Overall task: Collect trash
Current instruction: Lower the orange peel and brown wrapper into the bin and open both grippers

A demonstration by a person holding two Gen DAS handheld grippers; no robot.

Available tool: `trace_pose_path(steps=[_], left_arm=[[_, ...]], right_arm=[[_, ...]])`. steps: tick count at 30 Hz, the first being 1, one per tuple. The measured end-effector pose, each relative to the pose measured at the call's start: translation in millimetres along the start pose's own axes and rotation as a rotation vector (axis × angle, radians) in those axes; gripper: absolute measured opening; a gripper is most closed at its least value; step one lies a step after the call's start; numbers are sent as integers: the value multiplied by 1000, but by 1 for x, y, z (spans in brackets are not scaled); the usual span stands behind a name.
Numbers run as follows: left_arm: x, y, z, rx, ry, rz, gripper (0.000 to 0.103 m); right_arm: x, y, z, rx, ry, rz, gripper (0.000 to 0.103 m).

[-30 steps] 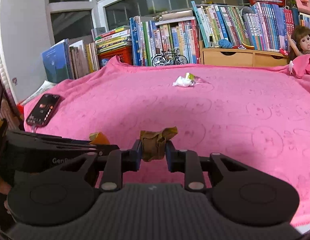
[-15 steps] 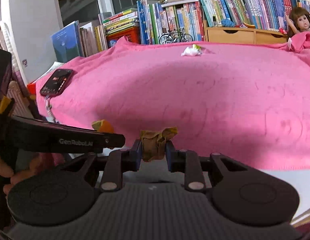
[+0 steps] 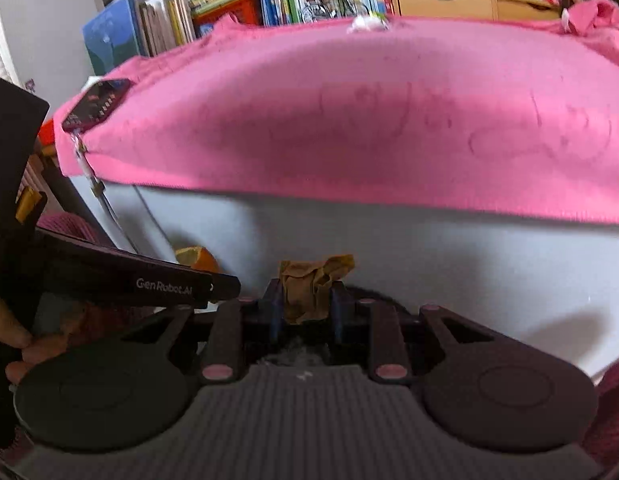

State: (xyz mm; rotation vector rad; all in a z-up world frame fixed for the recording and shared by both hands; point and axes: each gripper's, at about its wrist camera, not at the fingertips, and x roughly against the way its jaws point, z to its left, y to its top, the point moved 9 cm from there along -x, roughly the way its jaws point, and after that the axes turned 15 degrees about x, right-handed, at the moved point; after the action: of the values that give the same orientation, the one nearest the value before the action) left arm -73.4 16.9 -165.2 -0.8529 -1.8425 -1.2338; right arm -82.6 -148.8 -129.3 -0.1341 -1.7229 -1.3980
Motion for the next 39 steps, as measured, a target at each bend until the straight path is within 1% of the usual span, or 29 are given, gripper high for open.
trace_pose_path(steps=[4,10,20,32,33,34,35,37,39], left_arm=[[-8,-9,5,-4,15,35,29],[-19,-14,1,-13,32,73,29],[-30,-22,0,-23,56,131,30],[-31,-24,-2,-23,58,133,31],[-30,-23,-2,-23,58,132,31],[-31,-24,-3,-22,58,131,31],[-30,-23,-3,-21,59,131,32],[-30,-23,-2,-22,60,129,35],[-29,-21,-1,-20,63,125,37]], right_arm=[[-6,-10,1,-15,0,32,32],[-11,-21,2,-18,3,68,34],[-20,-28,7,-19,11,111,34],[-23,-26,9,-10,18,117,35],[-23,-26,9,-9,18,117,36],[-22,-26,9,-9,16,116,40],[-22,-27,8,-9,16,115,41],[-22,-26,8,-13,15,112,53],[-21,-26,7,-20,12,111,53]])
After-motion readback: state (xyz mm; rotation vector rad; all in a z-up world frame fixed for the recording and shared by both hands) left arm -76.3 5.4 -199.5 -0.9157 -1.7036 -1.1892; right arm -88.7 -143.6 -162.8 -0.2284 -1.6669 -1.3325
